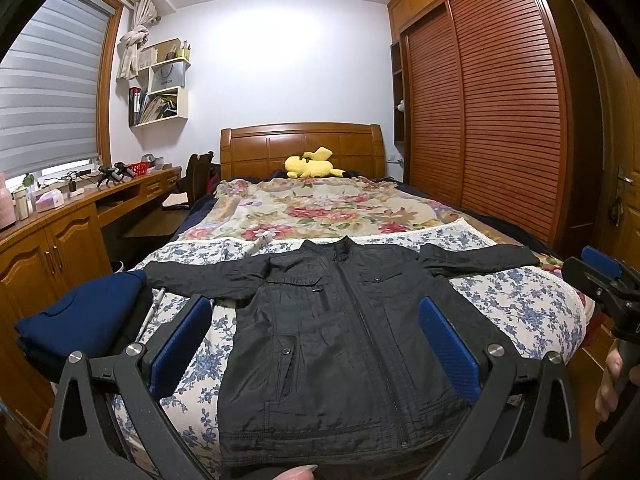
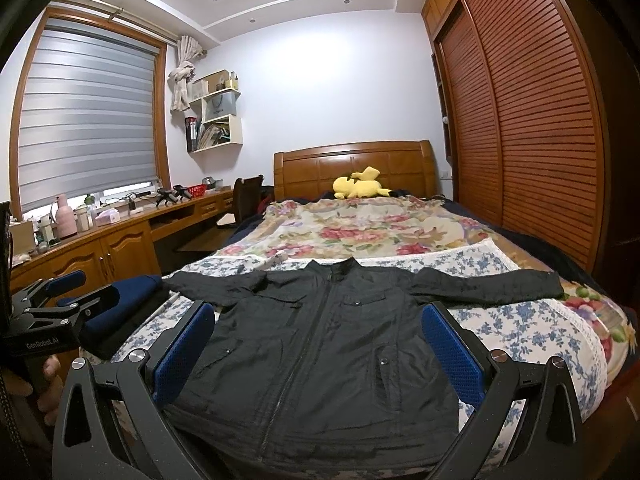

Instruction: Fold large clothes

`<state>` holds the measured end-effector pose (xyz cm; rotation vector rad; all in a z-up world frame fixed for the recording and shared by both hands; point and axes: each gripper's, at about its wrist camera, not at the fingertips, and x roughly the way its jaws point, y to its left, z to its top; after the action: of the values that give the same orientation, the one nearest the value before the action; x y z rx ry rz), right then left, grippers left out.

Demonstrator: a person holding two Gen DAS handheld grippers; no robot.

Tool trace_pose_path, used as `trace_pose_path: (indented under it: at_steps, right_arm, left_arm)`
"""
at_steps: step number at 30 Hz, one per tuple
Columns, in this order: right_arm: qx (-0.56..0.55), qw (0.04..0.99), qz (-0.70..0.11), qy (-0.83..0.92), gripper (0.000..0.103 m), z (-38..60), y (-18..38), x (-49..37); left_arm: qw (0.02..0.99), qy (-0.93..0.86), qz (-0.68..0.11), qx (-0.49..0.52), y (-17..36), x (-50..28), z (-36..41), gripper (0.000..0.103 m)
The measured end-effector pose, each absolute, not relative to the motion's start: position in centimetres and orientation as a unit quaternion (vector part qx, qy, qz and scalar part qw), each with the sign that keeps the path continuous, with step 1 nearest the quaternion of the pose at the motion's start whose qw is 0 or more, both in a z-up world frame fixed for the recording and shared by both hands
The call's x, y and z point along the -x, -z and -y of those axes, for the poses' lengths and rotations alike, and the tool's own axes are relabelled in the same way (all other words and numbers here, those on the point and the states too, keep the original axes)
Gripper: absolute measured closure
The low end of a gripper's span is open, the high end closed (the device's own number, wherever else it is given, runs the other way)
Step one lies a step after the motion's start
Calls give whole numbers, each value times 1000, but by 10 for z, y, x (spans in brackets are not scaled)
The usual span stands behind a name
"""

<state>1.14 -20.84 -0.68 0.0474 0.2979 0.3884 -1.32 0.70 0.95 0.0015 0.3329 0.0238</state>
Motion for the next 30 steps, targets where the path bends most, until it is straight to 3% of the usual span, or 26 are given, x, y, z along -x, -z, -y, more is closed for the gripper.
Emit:
trace_pose_path:
  at_steps: [30]
  right_arm:
    - [-24, 969, -151, -192, 0, 208, 7, -10]
  left_arm:
    - [986, -12, -169, -2, -7, 13, -5, 0]
